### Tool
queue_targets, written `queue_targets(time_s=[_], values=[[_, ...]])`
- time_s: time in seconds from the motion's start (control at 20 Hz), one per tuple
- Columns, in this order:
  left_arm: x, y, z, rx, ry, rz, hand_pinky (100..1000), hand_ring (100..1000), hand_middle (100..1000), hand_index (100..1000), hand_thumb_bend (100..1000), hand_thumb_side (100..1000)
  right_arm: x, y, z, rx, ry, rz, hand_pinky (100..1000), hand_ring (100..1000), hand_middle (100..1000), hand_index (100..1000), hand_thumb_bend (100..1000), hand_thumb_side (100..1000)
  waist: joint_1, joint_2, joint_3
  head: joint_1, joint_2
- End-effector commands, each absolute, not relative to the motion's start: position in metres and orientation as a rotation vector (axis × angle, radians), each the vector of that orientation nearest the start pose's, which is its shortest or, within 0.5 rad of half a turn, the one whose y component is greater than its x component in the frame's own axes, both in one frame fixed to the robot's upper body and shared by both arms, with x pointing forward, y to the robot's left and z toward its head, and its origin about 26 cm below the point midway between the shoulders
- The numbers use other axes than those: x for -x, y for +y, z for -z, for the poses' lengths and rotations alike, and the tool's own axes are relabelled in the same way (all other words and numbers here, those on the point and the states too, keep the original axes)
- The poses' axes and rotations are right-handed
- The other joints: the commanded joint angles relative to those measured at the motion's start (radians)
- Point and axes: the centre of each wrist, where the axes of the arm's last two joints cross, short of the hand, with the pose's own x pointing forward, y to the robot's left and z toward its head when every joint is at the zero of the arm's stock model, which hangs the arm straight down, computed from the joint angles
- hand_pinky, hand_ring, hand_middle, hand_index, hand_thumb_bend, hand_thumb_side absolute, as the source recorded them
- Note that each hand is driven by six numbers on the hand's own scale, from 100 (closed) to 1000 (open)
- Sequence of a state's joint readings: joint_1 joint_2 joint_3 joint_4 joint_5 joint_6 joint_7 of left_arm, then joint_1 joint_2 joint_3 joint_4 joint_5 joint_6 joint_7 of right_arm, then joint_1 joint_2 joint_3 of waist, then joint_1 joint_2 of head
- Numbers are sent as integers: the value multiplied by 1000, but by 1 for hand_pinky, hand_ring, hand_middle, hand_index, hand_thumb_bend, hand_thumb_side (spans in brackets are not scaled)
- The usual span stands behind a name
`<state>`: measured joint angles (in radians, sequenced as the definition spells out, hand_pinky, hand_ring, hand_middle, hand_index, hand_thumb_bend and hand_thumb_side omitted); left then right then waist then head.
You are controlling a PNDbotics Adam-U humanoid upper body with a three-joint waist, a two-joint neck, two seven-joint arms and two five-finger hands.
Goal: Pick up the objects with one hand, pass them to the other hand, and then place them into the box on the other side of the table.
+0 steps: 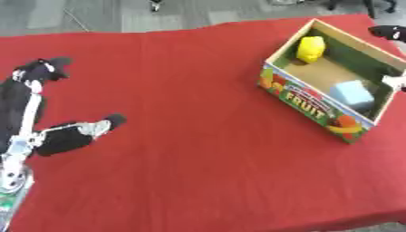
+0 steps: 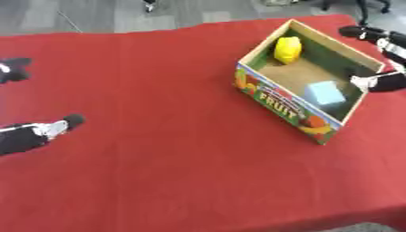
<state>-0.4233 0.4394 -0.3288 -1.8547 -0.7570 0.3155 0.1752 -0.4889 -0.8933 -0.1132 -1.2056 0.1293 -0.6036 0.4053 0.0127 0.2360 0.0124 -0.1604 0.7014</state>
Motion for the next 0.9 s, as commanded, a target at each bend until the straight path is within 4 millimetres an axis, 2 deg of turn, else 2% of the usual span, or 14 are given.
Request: queue_targets(time_s=[0.05,0.2,0.25,0.5,0.65,0.7,0.75,0.8,0.85,0.9], values=[[-322,204,-185,-1094,-1990,811,744,675,614,839,836,566,-352,-486,-248,629,-2037,-1086,985,1000,1000,1000,100,326,-1,-17,-2,8,-1],[-322,206,-186,-1099,-1989,805,743,675,612,839,835,566,-351,-479,-252,520,-2126,-984,974,1000,982,986,100,383,0,-20,-2,21,3],[-322,207,-187,-1102,-1990,801,741,674,610,838,828,563,-351,-477,-253,491,-2148,-958,962,1000,948,959,100,421,1,-22,-1,29,5],[-320,218,-201,-1133,-1998,753,742,674,616,840,767,560,-350,-470,-255,287,-2204,-876,995,1000,1000,1000,100,429,8,-31,0,108,31],[-318,229,-213,-1157,-2001,712,738,679,639,846,621,591,-348,-466,-258,178,-2222,-847,1000,1000,1000,1000,100,479,12,-35,1,148,39],[-317,232,-218,-1161,-2002,699,735,679,644,847,563,604,-347,-464,-258,141,-2218,-844,1000,1000,1000,1000,100,480,13,-35,2,159,39],[-317,237,-223,-1160,-2000,689,729,679,650,849,490,617,-347,-463,-259,105,-2213,-848,1000,1000,1000,1000,100,441,13,-36,2,170,39],[-316,241,-229,-1152,-1994,682,729,683,657,850,458,615,-345,-461,-261,78,-2207,-857,1000,1000,1000,1000,100,440,14,-36,2,179,39],[-316,245,-235,-1145,-1989,676,728,688,666,848,395,571,-344,-460,-262,59,-2200,-863,1000,1000,1000,1000,100,449,14,-36,2,184,39],[-316,249,-241,-1138,-1981,669,728,687,665,848,384,565,-343,-459,-262,38,-2185,-869,1000,1000,1000,1000,100,450,14,-36,3,189,39]])
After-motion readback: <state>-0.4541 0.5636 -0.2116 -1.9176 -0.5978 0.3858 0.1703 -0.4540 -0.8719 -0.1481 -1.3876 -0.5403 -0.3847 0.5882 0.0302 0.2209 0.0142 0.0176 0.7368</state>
